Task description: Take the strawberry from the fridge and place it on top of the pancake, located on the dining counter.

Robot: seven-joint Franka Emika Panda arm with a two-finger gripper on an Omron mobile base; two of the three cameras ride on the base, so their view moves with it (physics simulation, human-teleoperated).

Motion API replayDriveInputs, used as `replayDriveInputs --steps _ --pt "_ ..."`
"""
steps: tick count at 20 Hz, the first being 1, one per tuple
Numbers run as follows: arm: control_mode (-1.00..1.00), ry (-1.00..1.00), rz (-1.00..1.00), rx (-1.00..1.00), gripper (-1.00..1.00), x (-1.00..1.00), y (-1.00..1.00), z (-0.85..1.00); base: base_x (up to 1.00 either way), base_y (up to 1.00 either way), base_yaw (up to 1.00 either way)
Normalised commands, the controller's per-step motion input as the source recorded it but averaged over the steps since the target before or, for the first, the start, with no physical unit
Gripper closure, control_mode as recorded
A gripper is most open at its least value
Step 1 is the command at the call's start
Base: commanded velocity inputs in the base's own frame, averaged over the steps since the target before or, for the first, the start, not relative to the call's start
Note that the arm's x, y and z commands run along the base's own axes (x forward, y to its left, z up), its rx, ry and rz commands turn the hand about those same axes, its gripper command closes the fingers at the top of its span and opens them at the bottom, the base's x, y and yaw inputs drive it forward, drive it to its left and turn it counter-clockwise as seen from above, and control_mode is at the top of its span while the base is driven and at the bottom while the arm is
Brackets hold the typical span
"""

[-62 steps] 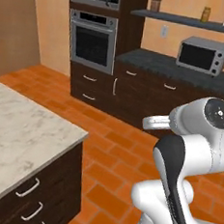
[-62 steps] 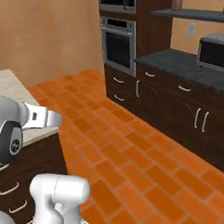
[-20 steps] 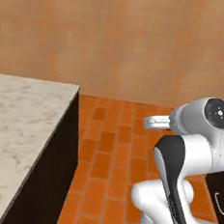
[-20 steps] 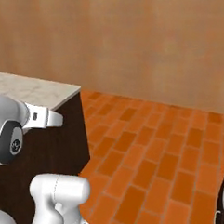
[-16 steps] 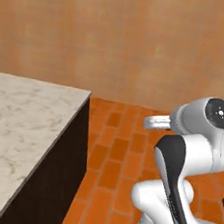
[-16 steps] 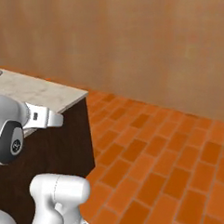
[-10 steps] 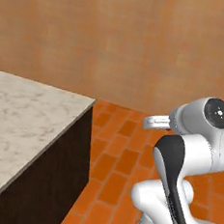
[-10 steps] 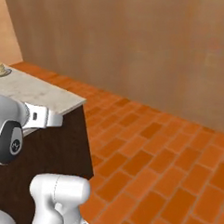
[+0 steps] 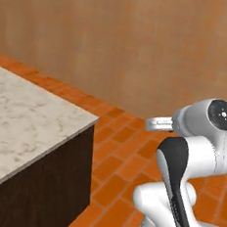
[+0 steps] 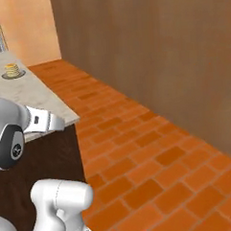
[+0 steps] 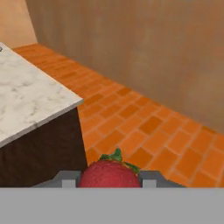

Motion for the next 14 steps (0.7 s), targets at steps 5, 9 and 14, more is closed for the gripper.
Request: replayDriveInputs --steps 5,9,14 --pt "1.0 0.0 0.0 0.0 1.0 0.0 0.0 0.0 0.94 -0.87 0.44" --pt "1.0 0.0 0.0 0.0 1.0 0.0 0.0 0.0 0.94 -0.86 0.45" --pt "1.0 0.0 0.0 0.0 1.0 0.0 0.0 0.0 0.88 -0.86 0.45"
